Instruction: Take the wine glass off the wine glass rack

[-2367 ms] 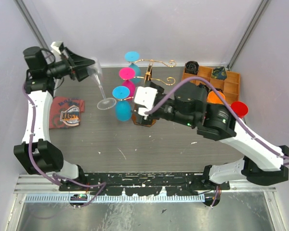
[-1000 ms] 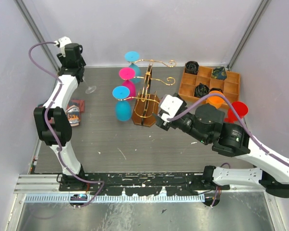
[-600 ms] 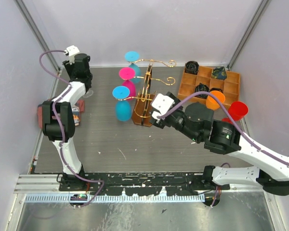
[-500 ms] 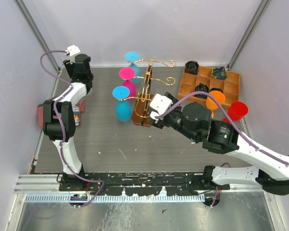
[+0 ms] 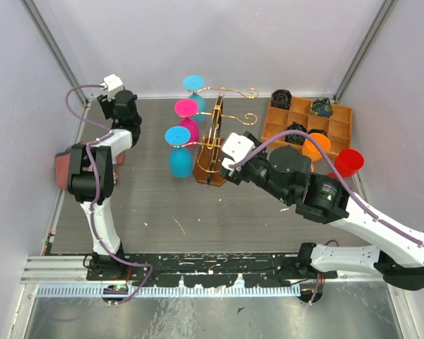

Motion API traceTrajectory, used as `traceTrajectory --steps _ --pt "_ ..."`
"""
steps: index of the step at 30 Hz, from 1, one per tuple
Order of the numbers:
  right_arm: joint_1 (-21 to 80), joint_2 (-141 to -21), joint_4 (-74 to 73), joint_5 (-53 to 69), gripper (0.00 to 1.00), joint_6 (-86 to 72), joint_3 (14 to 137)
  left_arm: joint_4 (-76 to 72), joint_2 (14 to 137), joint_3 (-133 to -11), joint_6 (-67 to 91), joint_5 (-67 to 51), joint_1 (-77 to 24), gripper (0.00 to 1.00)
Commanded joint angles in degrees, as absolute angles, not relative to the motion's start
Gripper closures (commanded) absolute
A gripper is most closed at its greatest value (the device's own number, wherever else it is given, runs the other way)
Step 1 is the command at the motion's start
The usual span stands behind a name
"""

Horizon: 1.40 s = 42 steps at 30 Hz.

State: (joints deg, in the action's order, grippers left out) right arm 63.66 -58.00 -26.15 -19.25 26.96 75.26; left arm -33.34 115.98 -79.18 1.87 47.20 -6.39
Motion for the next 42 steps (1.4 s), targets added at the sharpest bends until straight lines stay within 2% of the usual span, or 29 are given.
traceTrajectory --steps 1,4,6,8,9,19,20,23,24,28,35,38,42 --pt "62.25 -56.68 -22.59 -15.93 0.35 26.15 76.26 -39.89 116.77 -76.63 1.76 47.84 -7.03 0.42" --pt "61.1 -57.03 -22.67 -15.46 0.36 26.37 76.13 -40.26 116.25 -74.92 2.24 47.9 -7.34 0.32" --pt "60.64 -57.36 -22.67 -15.22 0.36 26.26 75.94 -40.9 115.94 -74.01 2.26 48.11 -7.58 0.21" --pt "60.39 -57.67 -22.74 -15.16 0.36 25.95 75.7 -41.13 115.65 -73.37 2.11 48.95 -7.93 0.05" --pt "60.26 -57.78 -22.66 -15.08 0.36 25.92 75.53 -41.13 115.4 -73.14 1.99 48.89 -8.12 0.02" --pt "56.81 -61.3 -26.17 -10.5 0.32 18.42 80.49 -38.18 111.04 -69.91 3.72 47.84 -9.73 0.01" --pt "56.65 -62.08 -27.78 -10.13 0.29 17.47 81.68 -37.65 110.44 -69.75 3.7 47.98 -9.82 0.01" --pt "56.61 -64.97 -31.16 -10.24 0.06 13.18 86.33 -36.04 107.91 -68.96 4.07 48.15 -9.89 0.01" --pt "56.58 -65.84 -32.44 -10.44 0.01 11.57 88.08 -35.19 106.87 -68.61 4.31 48.4 -9.97 0.01" --pt "56.49 -68.87 -35.6 -10.83 0.0 5.0 93.88 -30.91 101.58 -67.36 5.3 49.21 -10.26 0.02" --pt "55.21 -78.46 -44.21 -9.44 0.25 -12.65 106.34 8.46 91.64 -76.94 19.57 45.06 -10.23 0.01" --pt "50.08 -82.39 -45.66 -0.26 0.32 -20.34 108.79 21.58 86.55 -78.73 26.16 38.6 -10.37 0.01" --pt "44.07 -87.66 -45.03 8.84 0.44 -27.64 110.0 30.56 77.76 -75.91 33.4 29.86 -10.48 0.01"
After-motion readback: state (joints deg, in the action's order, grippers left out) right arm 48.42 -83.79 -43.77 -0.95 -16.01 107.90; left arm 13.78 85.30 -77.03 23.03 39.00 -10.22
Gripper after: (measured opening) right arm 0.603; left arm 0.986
